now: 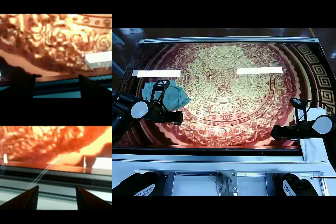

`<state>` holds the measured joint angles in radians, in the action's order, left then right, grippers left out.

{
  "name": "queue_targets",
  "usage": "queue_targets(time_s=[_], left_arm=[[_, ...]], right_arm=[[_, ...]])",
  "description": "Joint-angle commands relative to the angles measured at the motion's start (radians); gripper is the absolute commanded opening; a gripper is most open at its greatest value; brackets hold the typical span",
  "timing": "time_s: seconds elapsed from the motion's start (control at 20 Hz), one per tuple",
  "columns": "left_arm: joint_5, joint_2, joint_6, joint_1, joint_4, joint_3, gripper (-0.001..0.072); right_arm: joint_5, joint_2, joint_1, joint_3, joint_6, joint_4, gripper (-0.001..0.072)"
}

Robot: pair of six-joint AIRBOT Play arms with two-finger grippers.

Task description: Fold the shirts.

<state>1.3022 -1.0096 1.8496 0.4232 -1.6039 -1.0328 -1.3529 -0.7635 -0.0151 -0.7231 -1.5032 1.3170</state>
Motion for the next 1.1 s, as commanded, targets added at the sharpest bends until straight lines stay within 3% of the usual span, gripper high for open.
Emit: queue_targets(time_s=[0.0, 0.6, 0.9, 1.05], left_arm=[[0.0, 0.0, 0.0, -0.001, 0.0, 0.0, 0.0603], [-0.001, -0.001, 0.0, -0.001, 0.0, 0.0, 0.0603], [-0.011, -0.003, -0.001, -0.001, 0.0, 0.0, 0.0603], [-0.115, -0.003, -0.001, -0.001, -0.004, 0.005, 0.0604]], right_arm=[[0.019, 0.001, 0.0, 0.0, 0.0, 0.0, 0.0587], [0.027, 0.001, 0.0, 0.0, -0.011, -0.072, 0.0587], [0.156, 0.001, 0.0, 0.0, -0.011, -0.212, 0.0587], [0.167, 0.001, 0.0, 0.0, -0.011, -0.224, 0.0586]])
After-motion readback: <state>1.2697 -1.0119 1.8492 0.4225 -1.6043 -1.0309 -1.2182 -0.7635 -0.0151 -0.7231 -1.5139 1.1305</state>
